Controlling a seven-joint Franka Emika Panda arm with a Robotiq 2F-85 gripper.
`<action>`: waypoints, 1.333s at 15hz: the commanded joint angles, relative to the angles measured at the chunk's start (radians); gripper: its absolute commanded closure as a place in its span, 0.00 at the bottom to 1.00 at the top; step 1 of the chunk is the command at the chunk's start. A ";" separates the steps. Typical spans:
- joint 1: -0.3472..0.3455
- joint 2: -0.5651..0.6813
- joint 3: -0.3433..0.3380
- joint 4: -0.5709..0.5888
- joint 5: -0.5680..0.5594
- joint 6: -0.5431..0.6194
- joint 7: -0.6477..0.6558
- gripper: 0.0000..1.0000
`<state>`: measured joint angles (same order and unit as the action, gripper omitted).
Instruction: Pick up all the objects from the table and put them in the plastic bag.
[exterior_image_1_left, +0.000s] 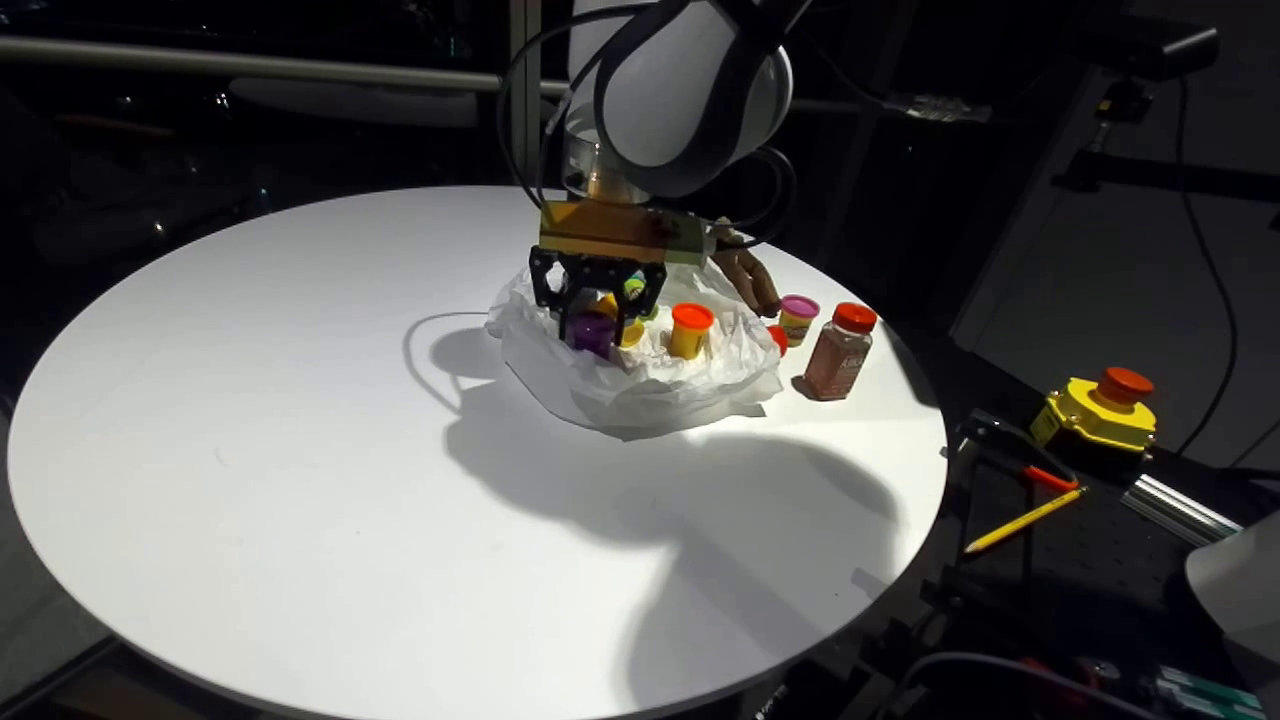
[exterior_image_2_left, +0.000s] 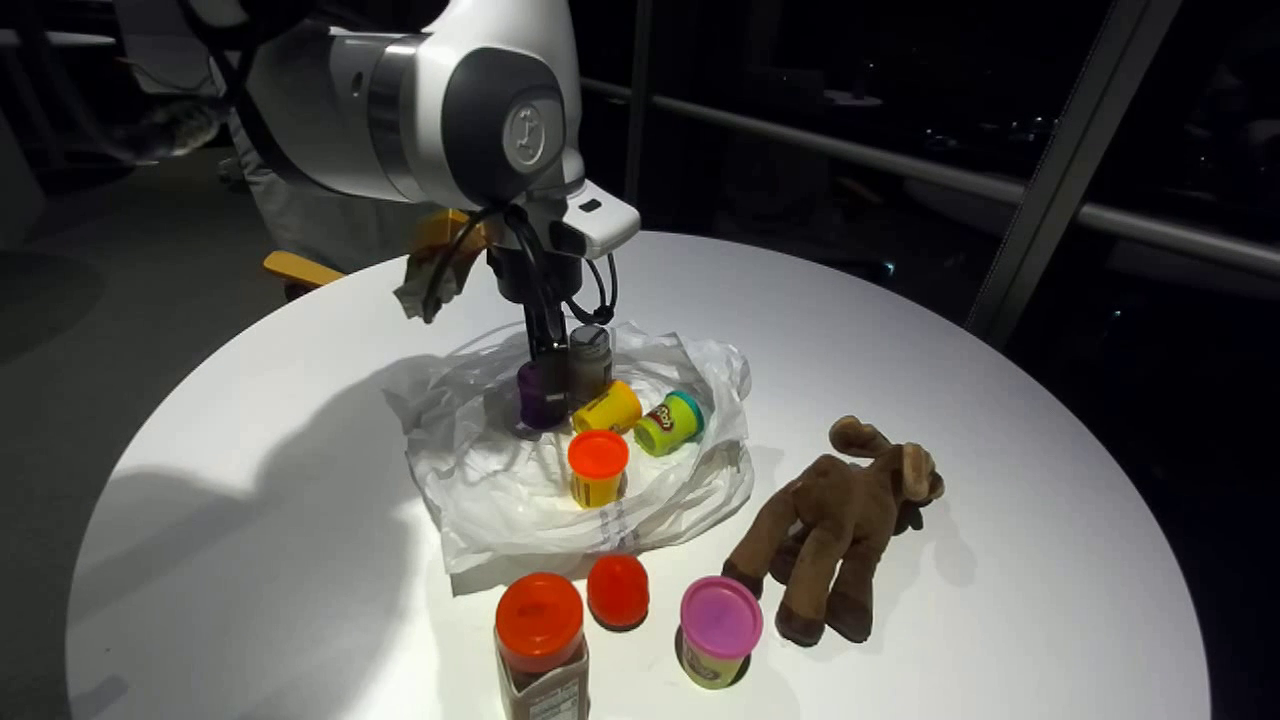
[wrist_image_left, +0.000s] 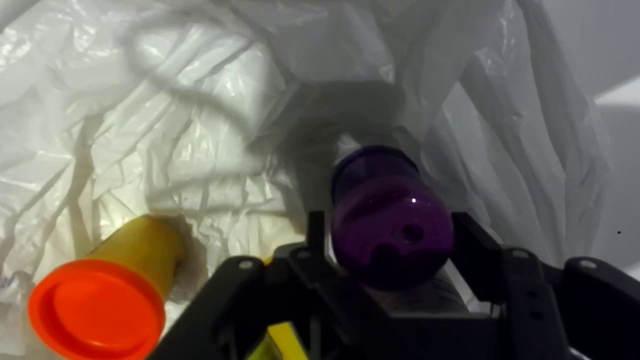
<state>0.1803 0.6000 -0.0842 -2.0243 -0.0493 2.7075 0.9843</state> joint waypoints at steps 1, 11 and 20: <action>0.055 -0.094 -0.036 -0.083 -0.028 0.012 -0.041 0.02; 0.080 -0.618 -0.094 -0.500 -0.454 -0.083 -0.048 0.00; -0.197 -0.826 -0.052 -0.669 -0.141 -0.102 -0.385 0.00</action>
<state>0.0444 -0.1928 -0.1507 -2.6412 -0.3110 2.5898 0.7216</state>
